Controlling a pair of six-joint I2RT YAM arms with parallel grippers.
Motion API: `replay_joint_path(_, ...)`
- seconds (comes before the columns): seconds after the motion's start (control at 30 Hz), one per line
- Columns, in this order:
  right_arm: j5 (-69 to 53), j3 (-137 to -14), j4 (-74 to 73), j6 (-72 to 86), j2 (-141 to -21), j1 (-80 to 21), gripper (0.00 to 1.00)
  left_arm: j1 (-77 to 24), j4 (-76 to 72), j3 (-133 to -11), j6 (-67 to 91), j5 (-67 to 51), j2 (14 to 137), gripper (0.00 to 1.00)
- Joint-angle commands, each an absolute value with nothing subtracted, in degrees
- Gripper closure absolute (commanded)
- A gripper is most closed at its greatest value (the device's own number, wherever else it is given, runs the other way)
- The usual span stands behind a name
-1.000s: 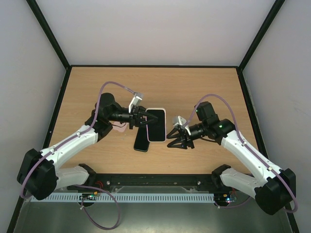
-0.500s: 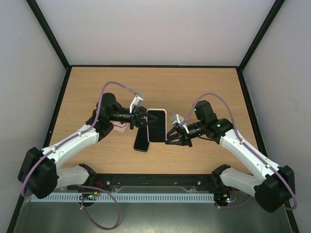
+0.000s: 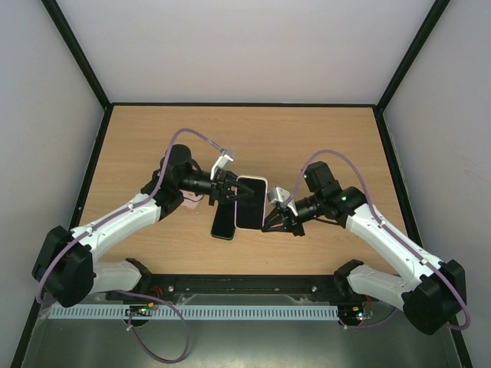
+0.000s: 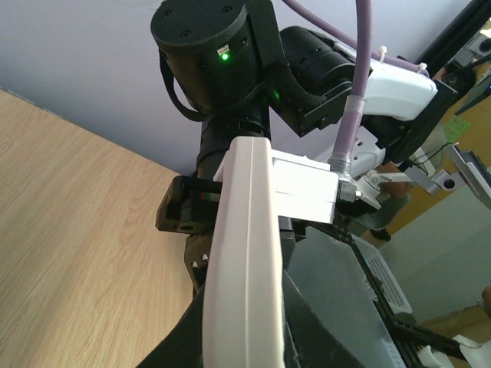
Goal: Take the phone out of the phone case
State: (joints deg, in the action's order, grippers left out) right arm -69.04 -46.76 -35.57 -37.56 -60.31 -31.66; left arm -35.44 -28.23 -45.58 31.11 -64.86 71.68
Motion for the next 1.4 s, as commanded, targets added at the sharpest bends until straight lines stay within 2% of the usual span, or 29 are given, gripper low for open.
replay_joint_path(0.0, -61.9, -50.1, -35.5, -42.6, -60.4, -31.8, 0.93, -38.7, -24.8, -49.5, 29.6, -70.5, 72.1, 0.98)
replay_joint_path(0.33, -49.2, -51.4, -34.4, -48.8, -59.0, -32.0, 0.93, -39.5, -26.9, -49.5, 31.8, -73.3, 70.8, 0.98)
replay_joint_path(0.6, -47.8, -52.1, -32.5, -48.7, -57.9, -32.0, 0.91, -39.5, -26.7, -49.5, 31.6, -73.3, 70.5, 0.98)
replay_joint_path(0.83, -56.1, -53.2, -26.1, -30.8, -56.1, -32.0, 0.87, -39.0, -25.5, -49.7, 30.8, -72.1, 70.1, 0.98)
replay_joint_path(1.0, -53.0, -53.7, -20.3, -20.6, -56.2, -31.9, 0.85, -38.9, -25.6, -49.6, 30.8, -71.7, 69.8, 0.98)
replay_joint_path(1.37, -52.7, -56.9, -9.8, -1.7, -58.7, -29.6, 0.68, -39.0, -31.5, -47.8, 35.4, -70.9, 70.1, 0.98)
